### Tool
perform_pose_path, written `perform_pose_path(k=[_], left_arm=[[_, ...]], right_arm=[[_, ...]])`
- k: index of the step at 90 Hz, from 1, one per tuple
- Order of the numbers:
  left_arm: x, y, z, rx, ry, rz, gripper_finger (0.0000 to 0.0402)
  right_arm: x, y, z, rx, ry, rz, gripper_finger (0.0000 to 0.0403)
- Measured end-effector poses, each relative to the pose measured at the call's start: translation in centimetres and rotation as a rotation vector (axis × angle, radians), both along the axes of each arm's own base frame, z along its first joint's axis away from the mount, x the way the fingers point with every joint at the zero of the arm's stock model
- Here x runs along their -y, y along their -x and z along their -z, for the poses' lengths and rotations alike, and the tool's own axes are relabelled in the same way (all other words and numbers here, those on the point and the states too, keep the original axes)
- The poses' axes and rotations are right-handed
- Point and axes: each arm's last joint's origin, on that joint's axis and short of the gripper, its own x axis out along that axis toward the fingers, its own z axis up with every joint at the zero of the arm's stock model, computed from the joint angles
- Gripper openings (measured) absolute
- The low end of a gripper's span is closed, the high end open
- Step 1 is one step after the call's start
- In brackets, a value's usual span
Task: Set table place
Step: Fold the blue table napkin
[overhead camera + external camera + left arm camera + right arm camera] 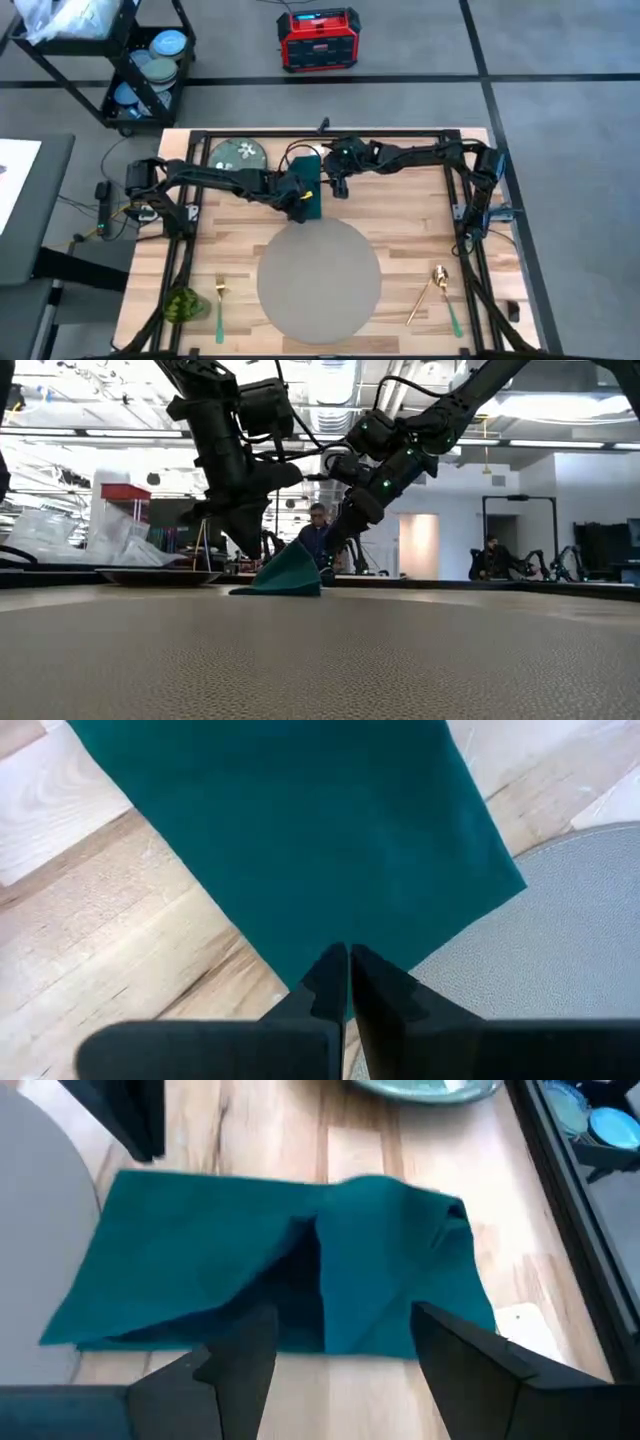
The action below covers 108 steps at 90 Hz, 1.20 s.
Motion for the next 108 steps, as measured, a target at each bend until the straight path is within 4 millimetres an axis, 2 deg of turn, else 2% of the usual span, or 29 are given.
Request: perform_pose_path(k=[22,87,108], left_arm=[[0.0,0.1,0.0,-0.013,0.002,0.001,0.0000],[0.0,0.1,0.0,-0.024,-0.017,0.030,0.0000],[0.0,0.1,0.0,-0.031,-0.034,0.048,0.0000]], right_arm=[[-0.4,-1.2,3.0,-0.051,-0.074,0.012,0.0206],[0.3,-1.6,2.5,0.017,-0.045,0.097,0.0203],[0.0,-1.9,3.1,0.016,-0.063,0.104,0.0203]])
